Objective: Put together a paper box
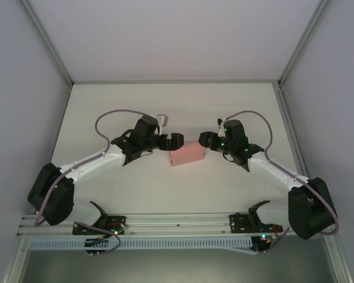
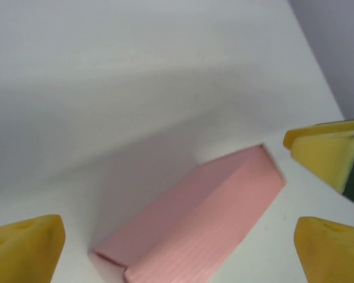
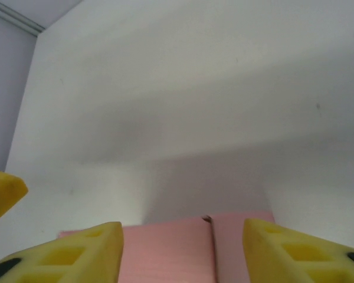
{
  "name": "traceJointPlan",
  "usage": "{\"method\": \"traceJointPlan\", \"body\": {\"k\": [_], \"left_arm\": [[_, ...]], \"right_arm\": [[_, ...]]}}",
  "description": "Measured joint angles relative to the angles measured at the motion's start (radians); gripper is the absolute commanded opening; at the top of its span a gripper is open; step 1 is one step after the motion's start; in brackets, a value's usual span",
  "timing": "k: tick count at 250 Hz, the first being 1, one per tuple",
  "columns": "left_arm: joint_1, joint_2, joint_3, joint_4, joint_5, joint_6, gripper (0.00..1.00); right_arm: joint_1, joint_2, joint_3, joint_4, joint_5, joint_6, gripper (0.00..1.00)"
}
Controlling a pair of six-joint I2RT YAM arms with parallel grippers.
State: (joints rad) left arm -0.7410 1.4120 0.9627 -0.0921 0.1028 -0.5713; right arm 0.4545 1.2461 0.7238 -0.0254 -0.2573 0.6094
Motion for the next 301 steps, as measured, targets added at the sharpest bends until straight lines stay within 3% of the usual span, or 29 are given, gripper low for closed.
{"method": "traceJointPlan", "body": {"k": [8, 12, 16, 49, 91, 119, 152, 182, 204, 260, 281, 301], "left_arm": [[0.001, 0.000, 0.032, -0.024, -0.023, 0.009, 1.00], [0.002, 0.000, 0.047, -0.034, -0.037, 0.014, 1.00], [0.003, 0.000, 0.063, -0.048, -0.052, 0.017, 1.00], [0.036, -0.011, 0.130, -0.158, -0.187, 0.025, 1.00], [0.135, -0.023, 0.130, -0.298, -0.298, 0.020, 1.00], [0.164, -0.053, 0.112, -0.343, -0.336, 0.020, 1.00], [0.164, -0.092, 0.094, -0.365, -0.353, 0.020, 1.00], [0.169, -0.106, 0.092, -0.374, -0.358, 0.021, 1.00], [0.170, -0.107, 0.092, -0.381, -0.363, 0.021, 1.00], [0.172, -0.112, 0.083, -0.385, -0.365, 0.021, 1.00], [0.172, -0.112, 0.082, -0.385, -0.365, 0.021, 1.00], [0.172, -0.112, 0.082, -0.385, -0.365, 0.021, 1.00]], "right_arm": [[0.000, 0.003, 0.033, -0.019, 0.007, -0.019, 0.85], [0.000, 0.004, 0.053, -0.030, 0.011, -0.026, 0.98], [0.000, 0.005, 0.072, -0.037, 0.015, -0.044, 1.00], [-0.002, 0.017, 0.201, -0.106, -0.022, -0.274, 1.00], [0.004, 0.076, 0.343, -0.360, -0.237, -0.889, 1.00], [0.035, 0.117, 0.393, -0.535, -0.263, -1.219, 1.00], [0.142, 0.187, 0.463, -0.673, -0.169, -1.455, 1.00], [0.240, 0.269, 0.496, -0.715, -0.002, -1.546, 1.00], [0.257, 0.332, 0.510, -0.717, 0.098, -1.577, 1.00], [0.255, 0.454, 0.529, -0.695, 0.187, -1.635, 0.88], [0.258, 0.496, 0.532, -0.671, 0.186, -1.658, 0.73], [0.261, 0.531, 0.542, -0.659, 0.187, -1.653, 0.47]]}}
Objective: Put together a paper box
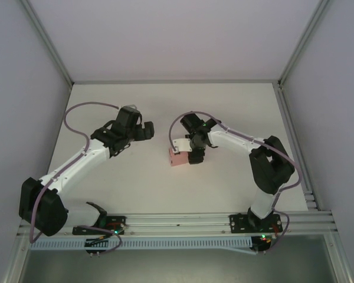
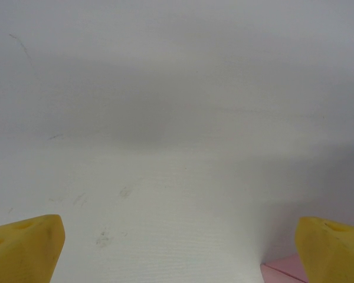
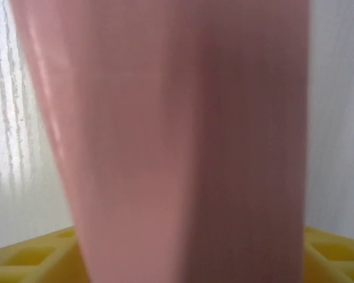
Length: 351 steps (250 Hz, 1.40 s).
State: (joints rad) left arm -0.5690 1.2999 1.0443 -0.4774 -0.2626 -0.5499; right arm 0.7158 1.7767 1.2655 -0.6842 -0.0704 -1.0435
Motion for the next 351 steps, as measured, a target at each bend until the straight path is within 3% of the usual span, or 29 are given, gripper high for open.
{"method": "traceJointPlan", "body": {"k": [21, 41, 135, 169, 194, 226, 278, 351], "left_arm": [[0.001, 0.000, 0.000, 0.000, 0.000, 0.000, 1.00], [0.001, -0.005, -0.002, 0.001, 0.000, 0.000, 1.00], [0.008, -0.066, -0.034, 0.001, -0.015, 0.001, 1.00], [0.008, -0.067, -0.034, 0.002, -0.013, 0.003, 1.00], [0.010, -0.067, -0.034, 0.005, 0.022, 0.008, 1.00], [0.011, -0.067, -0.034, 0.019, 0.114, 0.017, 1.00], [0.011, -0.055, -0.034, 0.083, 0.377, 0.023, 1.00], [0.043, 0.021, -0.063, 0.171, 0.575, -0.017, 1.00]], "right_arm": [[0.004, 0.008, 0.006, 0.024, 0.014, -0.002, 0.27], [0.005, 0.007, 0.006, 0.066, 0.054, 0.013, 0.17], [0.016, -0.164, -0.269, 0.582, 0.401, 0.043, 0.23], [0.018, -0.146, -0.292, 0.628, 0.460, 0.062, 0.22], [0.017, -0.146, -0.259, 0.560, 0.416, 0.099, 0.24], [0.017, -0.167, -0.182, 0.419, 0.259, 0.141, 0.25], [0.008, -0.195, -0.051, 0.217, 0.028, 0.156, 0.27], [-0.035, -0.058, -0.010, 0.064, -0.092, 0.161, 0.25]]}}
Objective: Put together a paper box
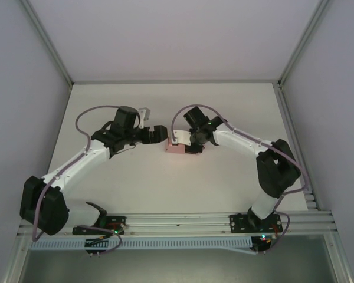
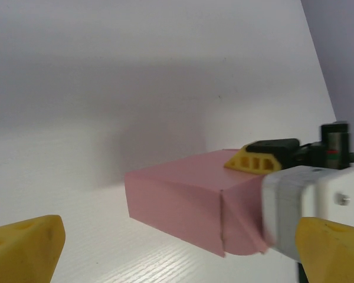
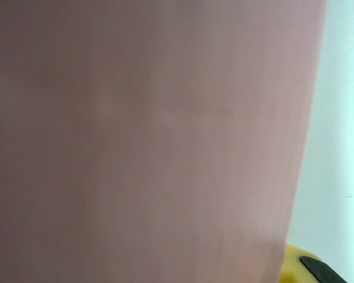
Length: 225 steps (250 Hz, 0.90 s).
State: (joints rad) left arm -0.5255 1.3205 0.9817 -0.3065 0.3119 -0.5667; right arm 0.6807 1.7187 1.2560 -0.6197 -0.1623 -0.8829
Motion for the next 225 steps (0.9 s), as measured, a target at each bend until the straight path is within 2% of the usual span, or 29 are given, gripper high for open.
{"method": "traceJointPlan", "body": {"k": [32, 66, 122, 169, 187, 201, 214, 225], "left_arm": [[0.023, 0.060, -0.038, 0.068, 0.093, -0.030, 1.00], [0.025, 0.121, -0.059, 0.124, 0.175, -0.057, 0.97], [0.028, 0.166, -0.082, 0.188, 0.225, -0.074, 0.94], [0.033, 0.233, -0.095, 0.245, 0.266, -0.086, 0.86], [0.033, 0.254, -0.103, 0.248, 0.269, -0.085, 0.84], [0.033, 0.268, -0.107, 0.250, 0.276, -0.085, 0.81], [0.033, 0.272, -0.108, 0.254, 0.277, -0.085, 0.76], [0.033, 0.275, -0.108, 0.259, 0.277, -0.084, 0.73]], "right_arm": [[-0.011, 0.023, 0.000, -0.010, -0.020, 0.005, 0.31], [-0.015, 0.024, 0.000, -0.006, -0.027, 0.005, 0.31], [-0.027, 0.051, -0.002, 0.008, -0.026, 0.006, 0.37], [-0.029, 0.051, -0.015, 0.029, -0.016, 0.027, 0.49], [-0.029, 0.051, -0.023, 0.053, -0.013, 0.032, 0.51], [-0.029, 0.050, -0.033, 0.076, -0.014, 0.039, 0.56], [-0.029, 0.049, -0.046, 0.095, -0.016, 0.043, 0.66], [-0.029, 0.046, -0.056, 0.108, -0.021, 0.053, 0.67]]}}
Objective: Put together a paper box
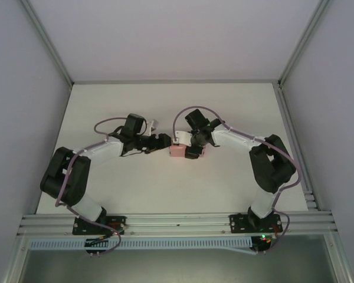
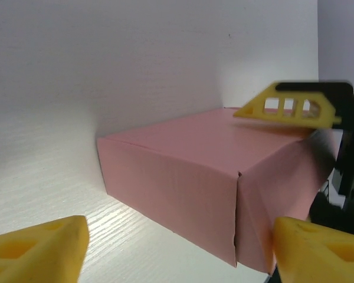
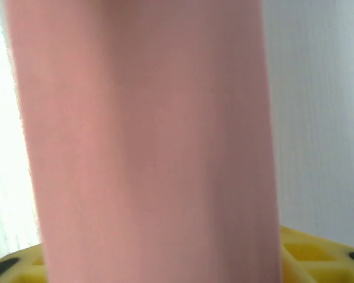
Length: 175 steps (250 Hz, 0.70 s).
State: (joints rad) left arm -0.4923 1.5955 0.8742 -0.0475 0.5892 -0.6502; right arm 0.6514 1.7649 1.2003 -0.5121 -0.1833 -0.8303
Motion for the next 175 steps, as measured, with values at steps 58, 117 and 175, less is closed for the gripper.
{"method": "traceJointPlan", "body": {"k": [58, 117, 175], "left_arm": [[0.000, 0.016, 0.000, 0.030, 0.011, 0.002, 0.63], [0.000, 0.018, 0.000, 0.048, 0.018, 0.005, 0.60], [-0.007, 0.019, 0.000, 0.048, 0.014, 0.005, 0.60]], "right_arm": [[-0.033, -0.071, -0.063, 0.075, -0.070, 0.030, 1.00], [-0.117, -0.364, -0.238, 0.314, -0.100, 0.313, 1.00], [-0.162, -0.531, -0.334, 0.376, 0.033, 0.953, 1.00]]}}
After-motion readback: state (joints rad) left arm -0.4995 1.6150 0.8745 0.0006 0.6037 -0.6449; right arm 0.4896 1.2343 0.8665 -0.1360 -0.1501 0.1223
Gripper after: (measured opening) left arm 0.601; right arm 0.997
